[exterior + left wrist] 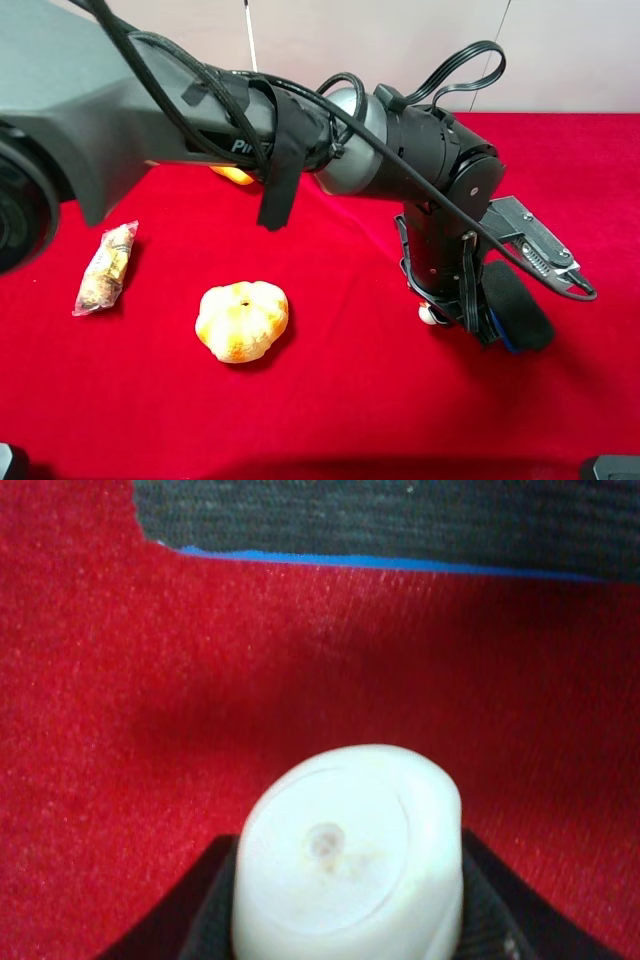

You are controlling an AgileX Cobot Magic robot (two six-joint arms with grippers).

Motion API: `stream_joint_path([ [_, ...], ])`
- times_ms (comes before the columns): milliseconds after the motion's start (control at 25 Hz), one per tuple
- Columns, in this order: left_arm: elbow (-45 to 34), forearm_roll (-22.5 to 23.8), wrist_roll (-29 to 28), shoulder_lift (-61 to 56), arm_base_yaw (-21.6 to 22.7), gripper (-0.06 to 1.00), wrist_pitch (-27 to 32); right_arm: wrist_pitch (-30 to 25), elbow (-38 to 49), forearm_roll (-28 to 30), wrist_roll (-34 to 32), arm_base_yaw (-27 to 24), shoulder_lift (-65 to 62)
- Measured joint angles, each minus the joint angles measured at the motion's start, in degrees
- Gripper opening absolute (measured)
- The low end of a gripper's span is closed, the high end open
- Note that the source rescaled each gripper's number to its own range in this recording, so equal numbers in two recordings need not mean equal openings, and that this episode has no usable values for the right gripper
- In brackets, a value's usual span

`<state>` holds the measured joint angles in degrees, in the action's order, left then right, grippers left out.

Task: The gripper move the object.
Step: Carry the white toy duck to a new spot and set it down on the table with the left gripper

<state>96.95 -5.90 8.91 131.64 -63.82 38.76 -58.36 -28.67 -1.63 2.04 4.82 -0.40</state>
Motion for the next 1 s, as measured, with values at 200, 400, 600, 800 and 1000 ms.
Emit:
stream_joint_path([
  [200, 0.00, 0.00, 0.00, 0.00, 0.00, 0.04, 0.01, 0.00, 0.00, 0.00, 0.00, 0.00, 0.00],
  [400, 0.00, 0.00, 0.00, 0.00, 0.00, 0.24, 0.72, 0.00, 0.00, -0.05, 0.00, 0.00, 0.00],
  [600, 0.00, 0.00, 0.00, 0.00, 0.00, 0.46, 1.44, 0.00, 0.00, -0.05, 0.00, 0.00, 0.00],
  [800, 0.00, 0.00, 0.00, 0.00, 0.00, 0.55, 1.72, 0.00, 0.00, -0.05, 0.00, 0.00, 0.00],
  [1000, 0.05, 0.00, 0.00, -0.18, 0.00, 0.56, 2.69, 0.00, 0.00, -0.05, 0.00, 0.00, 0.00],
])
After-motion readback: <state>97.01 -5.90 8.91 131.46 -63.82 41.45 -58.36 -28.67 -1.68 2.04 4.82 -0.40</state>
